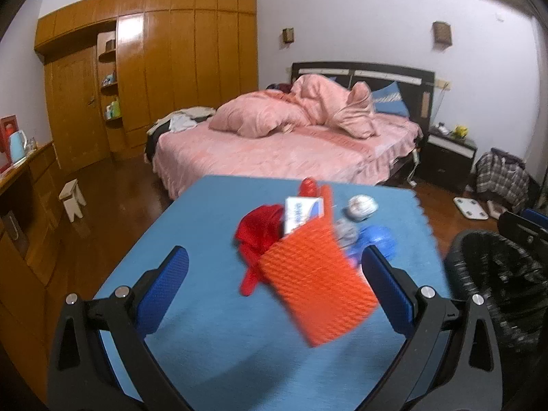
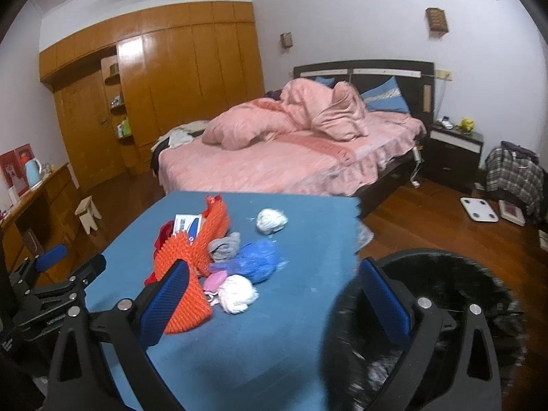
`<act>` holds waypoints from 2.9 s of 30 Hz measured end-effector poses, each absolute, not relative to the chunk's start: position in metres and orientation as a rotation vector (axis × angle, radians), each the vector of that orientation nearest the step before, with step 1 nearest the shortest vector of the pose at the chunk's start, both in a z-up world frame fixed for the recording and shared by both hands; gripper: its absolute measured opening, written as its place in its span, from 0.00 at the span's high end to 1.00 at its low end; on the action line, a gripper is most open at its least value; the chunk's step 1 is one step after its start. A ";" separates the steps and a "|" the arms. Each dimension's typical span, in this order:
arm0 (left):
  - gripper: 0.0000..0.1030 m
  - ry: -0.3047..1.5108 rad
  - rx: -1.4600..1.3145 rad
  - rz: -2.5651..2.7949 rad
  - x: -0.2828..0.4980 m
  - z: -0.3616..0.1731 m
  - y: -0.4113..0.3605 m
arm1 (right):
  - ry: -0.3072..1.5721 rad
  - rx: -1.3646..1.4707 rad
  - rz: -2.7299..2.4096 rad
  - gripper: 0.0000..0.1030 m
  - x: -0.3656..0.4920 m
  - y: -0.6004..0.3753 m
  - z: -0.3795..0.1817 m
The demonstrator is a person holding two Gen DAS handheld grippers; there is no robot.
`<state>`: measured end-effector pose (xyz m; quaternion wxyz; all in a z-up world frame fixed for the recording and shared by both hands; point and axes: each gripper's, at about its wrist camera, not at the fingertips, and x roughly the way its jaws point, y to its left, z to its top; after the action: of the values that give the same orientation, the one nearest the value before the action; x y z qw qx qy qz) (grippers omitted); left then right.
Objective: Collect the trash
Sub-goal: 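Grasp the orange mesh net with the left tool while the right tool grasps the white tissue ball, then carry both items over the black trash bin and open both tools to drop them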
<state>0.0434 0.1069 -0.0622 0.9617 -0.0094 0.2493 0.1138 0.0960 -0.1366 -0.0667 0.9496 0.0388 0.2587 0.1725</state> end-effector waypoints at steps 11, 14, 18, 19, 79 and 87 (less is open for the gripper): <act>0.05 0.546 -0.062 0.256 0.081 -0.109 0.147 | 0.673 0.025 0.363 0.24 0.151 -0.081 -0.140; 0.07 0.569 -0.075 0.256 0.089 -0.118 0.156 | 0.711 0.019 0.370 0.28 0.157 -0.076 -0.151; 0.09 0.594 -0.085 0.255 0.097 -0.127 0.159 | 0.749 -0.003 0.377 0.33 0.163 -0.069 -0.161; 0.11 0.601 -0.085 0.252 0.099 -0.131 0.160 | 0.753 -0.008 0.378 0.36 0.166 -0.066 -0.164; 0.85 0.573 -0.124 0.047 0.077 -0.115 0.103 | 0.680 0.055 0.414 0.76 0.138 -0.104 -0.143; 0.86 0.529 -0.120 -0.003 0.070 -0.095 0.090 | 0.640 0.076 0.406 0.76 0.126 -0.126 -0.125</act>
<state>0.0702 0.0905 -0.0954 0.9634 -0.0594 0.2613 -0.0015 0.1258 -0.1262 -0.1247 0.9283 0.0370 0.3123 0.1983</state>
